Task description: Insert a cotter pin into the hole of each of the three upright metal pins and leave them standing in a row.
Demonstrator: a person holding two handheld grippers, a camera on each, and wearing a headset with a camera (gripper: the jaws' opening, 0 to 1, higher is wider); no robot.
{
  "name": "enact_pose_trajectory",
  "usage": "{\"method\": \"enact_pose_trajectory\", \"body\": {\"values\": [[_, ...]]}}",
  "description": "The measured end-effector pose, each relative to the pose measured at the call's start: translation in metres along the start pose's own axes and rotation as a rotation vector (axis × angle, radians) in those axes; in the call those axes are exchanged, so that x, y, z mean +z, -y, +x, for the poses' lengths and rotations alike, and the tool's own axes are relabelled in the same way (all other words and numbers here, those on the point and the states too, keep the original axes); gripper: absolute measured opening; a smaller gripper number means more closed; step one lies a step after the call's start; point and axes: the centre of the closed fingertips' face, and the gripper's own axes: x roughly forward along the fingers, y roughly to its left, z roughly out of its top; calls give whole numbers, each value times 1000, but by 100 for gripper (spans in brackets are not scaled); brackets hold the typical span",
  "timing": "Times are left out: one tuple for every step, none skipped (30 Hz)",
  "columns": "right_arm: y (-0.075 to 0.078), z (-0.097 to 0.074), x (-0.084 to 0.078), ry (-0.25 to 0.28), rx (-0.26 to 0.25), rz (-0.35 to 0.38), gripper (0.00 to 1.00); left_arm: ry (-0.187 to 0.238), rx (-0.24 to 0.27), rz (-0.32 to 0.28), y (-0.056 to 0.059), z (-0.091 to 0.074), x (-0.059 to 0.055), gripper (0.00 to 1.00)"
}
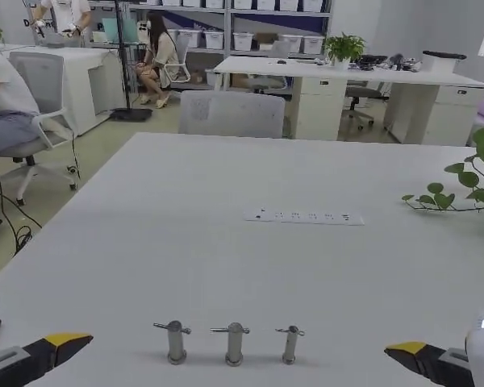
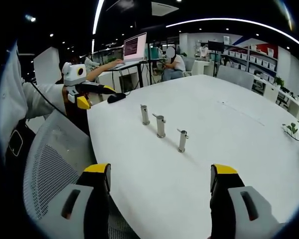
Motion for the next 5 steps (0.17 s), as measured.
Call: {"method": "enact_pose_trajectory", "body": {"values": [[0,0,0,0,0,0,84,0,-1,0,0,0,0,81],[0,0,0,0,1,1,84,1,-1,-1,0,0,0,81],[0,0,0,-2,1,1,84,0,-1,0,0,0,0,80],[0,0,-1,-4,1,0,84,0,-1,1,0,0,0,80],[0,-1,-1,-4,0,0,84,2,-2,-1,0,0,1,80]]}}
